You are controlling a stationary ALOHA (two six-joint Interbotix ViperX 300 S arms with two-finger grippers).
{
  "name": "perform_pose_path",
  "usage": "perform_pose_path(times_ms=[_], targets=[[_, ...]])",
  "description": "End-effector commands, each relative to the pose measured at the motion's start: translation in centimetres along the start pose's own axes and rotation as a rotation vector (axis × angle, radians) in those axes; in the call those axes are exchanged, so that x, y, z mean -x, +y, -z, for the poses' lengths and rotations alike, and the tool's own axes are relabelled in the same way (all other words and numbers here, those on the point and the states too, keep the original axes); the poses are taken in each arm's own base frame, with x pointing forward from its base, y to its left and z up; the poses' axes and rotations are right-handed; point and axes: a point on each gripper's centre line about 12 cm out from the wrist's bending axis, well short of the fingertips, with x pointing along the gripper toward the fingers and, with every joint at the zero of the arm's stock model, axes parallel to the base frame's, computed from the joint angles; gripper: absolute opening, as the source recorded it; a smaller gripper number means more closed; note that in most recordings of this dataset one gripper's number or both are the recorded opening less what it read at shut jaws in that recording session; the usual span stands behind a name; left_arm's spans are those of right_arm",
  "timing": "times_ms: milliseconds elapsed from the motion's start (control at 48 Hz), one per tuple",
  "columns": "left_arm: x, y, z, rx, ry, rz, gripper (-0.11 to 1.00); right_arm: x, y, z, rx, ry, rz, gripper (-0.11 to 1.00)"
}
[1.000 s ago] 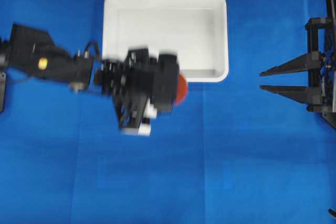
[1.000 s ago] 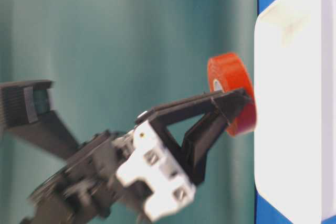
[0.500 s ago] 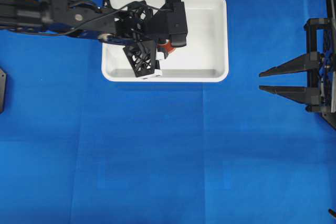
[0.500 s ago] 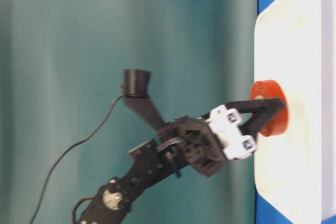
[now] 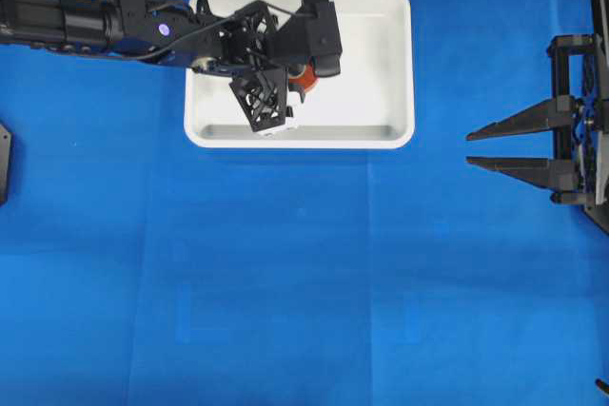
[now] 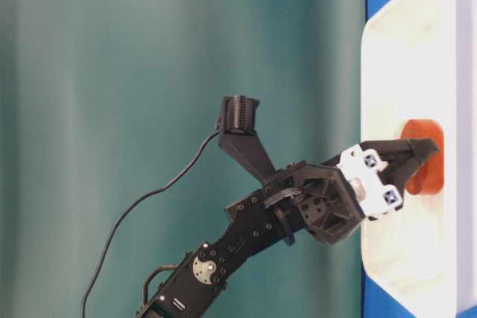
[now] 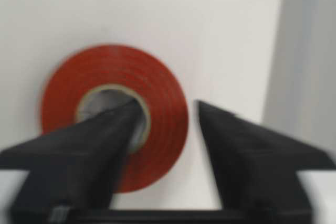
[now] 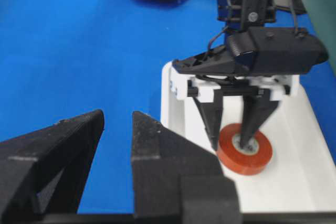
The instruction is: Place one roll of tape in the white case with the left arm.
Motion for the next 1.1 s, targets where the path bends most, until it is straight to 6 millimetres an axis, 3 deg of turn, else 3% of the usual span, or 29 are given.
perform_pose_path(times_ms=[0, 42, 83, 271, 542, 813, 1084], targets=[[1.8, 0.1, -1.4, 0.002, -0.054, -0.004, 0.6, -0.1, 0.0, -0.4, -0.003, -0.011, 0.002, -0.11], [2.3, 0.2, -1.6, 0.003, -0.064, -0.006, 0.73, -0.1, 0.0, -0.3, -0.003, -0.008, 0.002, -0.11], [2.9, 0.1, -1.8, 0.006, -0.077, -0.006, 0.77, -0.1, 0.0, -0.4, -0.002, -0.011, 0.001, -0.11], [6.9, -0.3, -2.2, 0.014, -0.146, -0.001, 0.61, -0.1, 0.0, -0.4, -0.003, -0.009, 0.002, -0.11], [13.9, -2.9, -2.2, -0.035, -0.313, 0.036, 0.61, -0.1, 0.0, -0.5, -0.005, -0.011, 0.002, -0.11], [19.1, -4.9, 0.0, -0.068, -0.573, 0.08, 0.61, -0.1, 0.0, -0.5, -0.008, -0.009, 0.002, -0.11], [23.0, -6.1, 2.7, -0.08, -0.798, 0.125, 0.61, -0.1, 0.0, -0.6, -0.009, -0.014, 0.002, -0.11]])
